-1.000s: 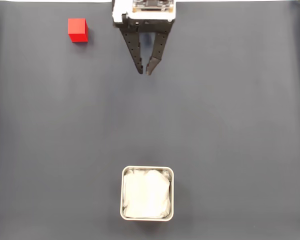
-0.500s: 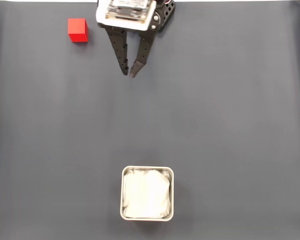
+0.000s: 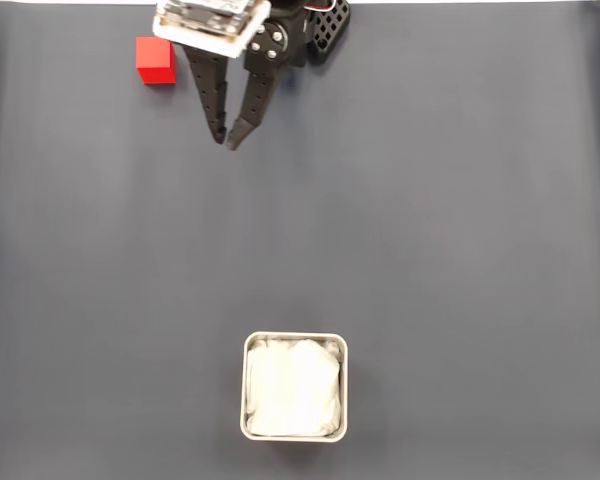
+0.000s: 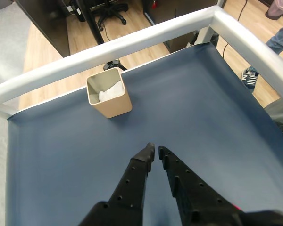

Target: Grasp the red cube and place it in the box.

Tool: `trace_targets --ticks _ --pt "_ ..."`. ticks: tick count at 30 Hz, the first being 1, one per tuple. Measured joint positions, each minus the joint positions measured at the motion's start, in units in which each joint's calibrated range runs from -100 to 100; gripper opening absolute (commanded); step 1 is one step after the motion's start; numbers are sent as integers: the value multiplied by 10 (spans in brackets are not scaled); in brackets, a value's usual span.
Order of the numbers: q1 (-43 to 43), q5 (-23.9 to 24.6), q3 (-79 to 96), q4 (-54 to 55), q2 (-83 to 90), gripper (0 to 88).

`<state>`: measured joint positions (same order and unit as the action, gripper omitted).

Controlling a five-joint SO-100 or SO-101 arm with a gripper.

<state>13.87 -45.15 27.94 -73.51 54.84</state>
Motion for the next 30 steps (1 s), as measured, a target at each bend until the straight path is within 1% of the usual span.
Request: trace_targets --ticks 16,30 --pt "60 6 0 0 1 2" --pt "101 12 28 -12 43 4"
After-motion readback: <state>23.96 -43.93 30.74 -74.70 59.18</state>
